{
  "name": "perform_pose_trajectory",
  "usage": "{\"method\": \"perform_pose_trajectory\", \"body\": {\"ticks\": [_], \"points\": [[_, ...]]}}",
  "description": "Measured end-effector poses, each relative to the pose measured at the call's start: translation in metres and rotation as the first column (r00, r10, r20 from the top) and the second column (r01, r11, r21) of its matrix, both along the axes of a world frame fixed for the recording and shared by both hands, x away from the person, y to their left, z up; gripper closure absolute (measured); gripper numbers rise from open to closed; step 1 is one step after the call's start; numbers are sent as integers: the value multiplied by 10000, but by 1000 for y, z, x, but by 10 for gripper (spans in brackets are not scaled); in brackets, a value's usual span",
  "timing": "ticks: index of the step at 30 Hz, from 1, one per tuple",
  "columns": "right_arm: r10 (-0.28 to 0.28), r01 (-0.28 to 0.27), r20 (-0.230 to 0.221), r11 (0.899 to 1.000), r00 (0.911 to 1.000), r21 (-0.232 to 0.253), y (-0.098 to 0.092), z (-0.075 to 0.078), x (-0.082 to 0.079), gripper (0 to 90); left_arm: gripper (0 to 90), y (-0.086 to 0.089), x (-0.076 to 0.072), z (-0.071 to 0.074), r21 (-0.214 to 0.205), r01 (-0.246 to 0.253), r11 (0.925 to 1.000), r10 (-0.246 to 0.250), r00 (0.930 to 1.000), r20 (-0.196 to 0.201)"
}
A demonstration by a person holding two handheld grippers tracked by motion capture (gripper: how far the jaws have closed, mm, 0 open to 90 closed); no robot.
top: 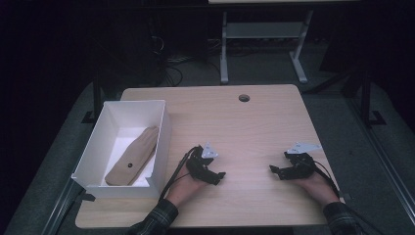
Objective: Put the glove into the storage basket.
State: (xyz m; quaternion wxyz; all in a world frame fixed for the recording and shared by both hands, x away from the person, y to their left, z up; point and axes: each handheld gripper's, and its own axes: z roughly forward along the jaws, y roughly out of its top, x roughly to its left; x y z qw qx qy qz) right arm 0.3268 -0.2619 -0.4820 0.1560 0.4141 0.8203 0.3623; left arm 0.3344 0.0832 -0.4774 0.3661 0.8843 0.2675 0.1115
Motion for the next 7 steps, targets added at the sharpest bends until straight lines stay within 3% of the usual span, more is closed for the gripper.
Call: {"method": "perform_pose_trajectory", "body": {"ticks": [7], "points": [[3,-3,2,10000,10000,-2,0,0,0,162,123,0,-1,-1,-97,175,9998,-174,9998,80]]}}
